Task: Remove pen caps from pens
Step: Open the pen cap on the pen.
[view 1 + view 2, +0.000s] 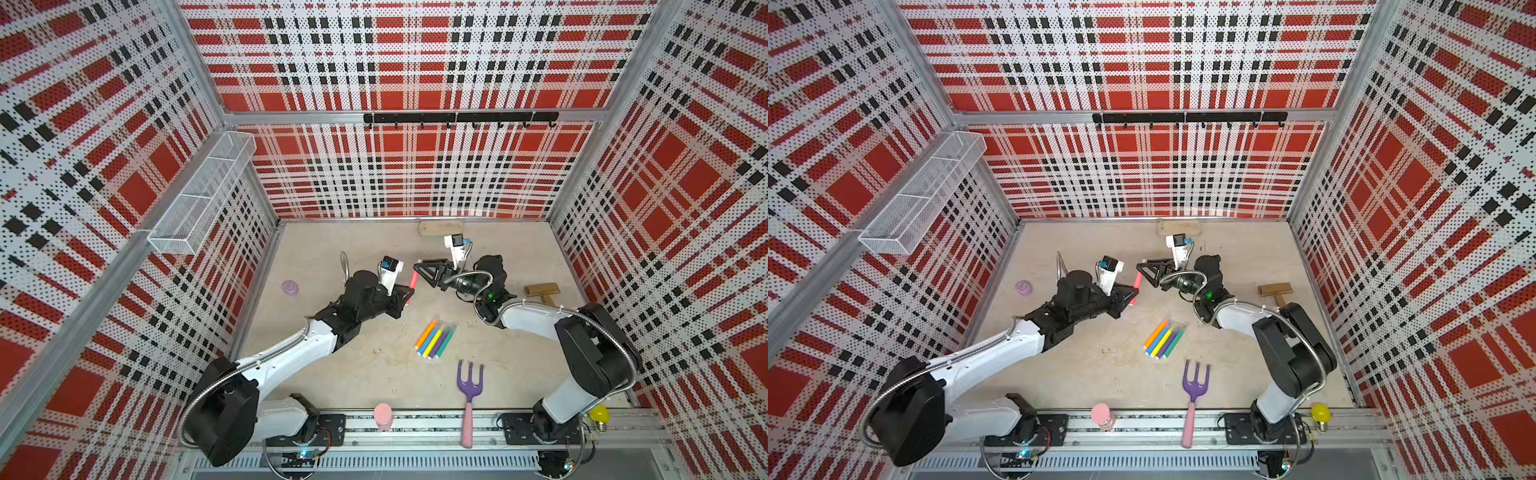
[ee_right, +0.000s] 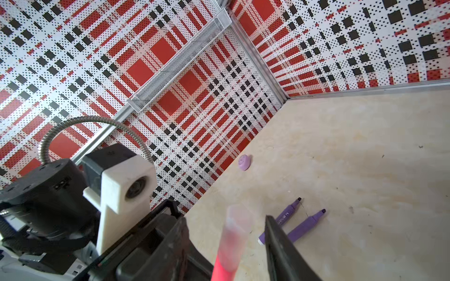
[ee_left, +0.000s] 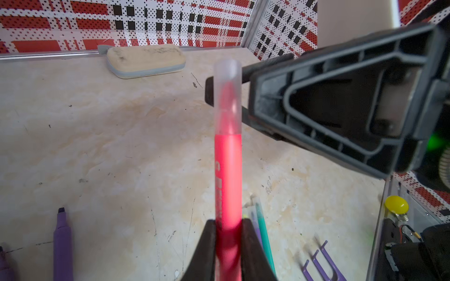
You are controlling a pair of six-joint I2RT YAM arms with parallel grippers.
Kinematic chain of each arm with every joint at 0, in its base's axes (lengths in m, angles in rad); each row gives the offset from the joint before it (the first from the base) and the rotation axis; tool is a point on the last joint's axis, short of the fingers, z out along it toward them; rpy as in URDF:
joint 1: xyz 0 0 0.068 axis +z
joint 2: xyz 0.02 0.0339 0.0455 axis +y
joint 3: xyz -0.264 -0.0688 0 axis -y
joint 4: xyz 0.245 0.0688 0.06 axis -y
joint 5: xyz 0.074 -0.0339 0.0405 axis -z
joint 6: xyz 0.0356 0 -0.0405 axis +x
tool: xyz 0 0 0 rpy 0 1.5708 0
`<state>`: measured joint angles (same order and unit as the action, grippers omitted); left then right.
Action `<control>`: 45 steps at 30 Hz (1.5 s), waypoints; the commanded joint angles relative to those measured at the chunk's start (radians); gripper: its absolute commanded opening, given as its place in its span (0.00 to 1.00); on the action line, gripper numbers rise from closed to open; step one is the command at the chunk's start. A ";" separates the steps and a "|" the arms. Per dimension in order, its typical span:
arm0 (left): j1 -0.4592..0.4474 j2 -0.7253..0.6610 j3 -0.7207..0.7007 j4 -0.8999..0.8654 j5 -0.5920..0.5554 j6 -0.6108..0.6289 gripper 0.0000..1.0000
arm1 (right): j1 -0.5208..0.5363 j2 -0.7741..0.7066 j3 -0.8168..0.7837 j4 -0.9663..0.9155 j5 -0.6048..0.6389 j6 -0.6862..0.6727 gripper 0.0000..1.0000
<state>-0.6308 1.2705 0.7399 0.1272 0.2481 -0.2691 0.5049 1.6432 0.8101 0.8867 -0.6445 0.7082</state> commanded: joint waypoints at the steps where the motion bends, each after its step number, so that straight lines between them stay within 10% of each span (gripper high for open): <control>1: -0.007 -0.014 0.000 0.037 0.015 -0.007 0.05 | 0.006 0.022 0.023 0.053 -0.010 0.005 0.47; 17: -0.023 -0.013 -0.013 0.037 0.035 0.002 0.04 | 0.010 0.021 0.013 0.075 0.000 0.016 0.00; 45: -0.082 0.203 -0.064 -0.123 0.136 0.043 0.00 | -0.111 -0.083 0.053 0.013 0.166 -0.086 0.00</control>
<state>-0.6640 1.4265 0.7105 0.2790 0.2935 -0.2722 0.4435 1.6497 0.8097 0.7544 -0.6758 0.6975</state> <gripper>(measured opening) 0.164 0.174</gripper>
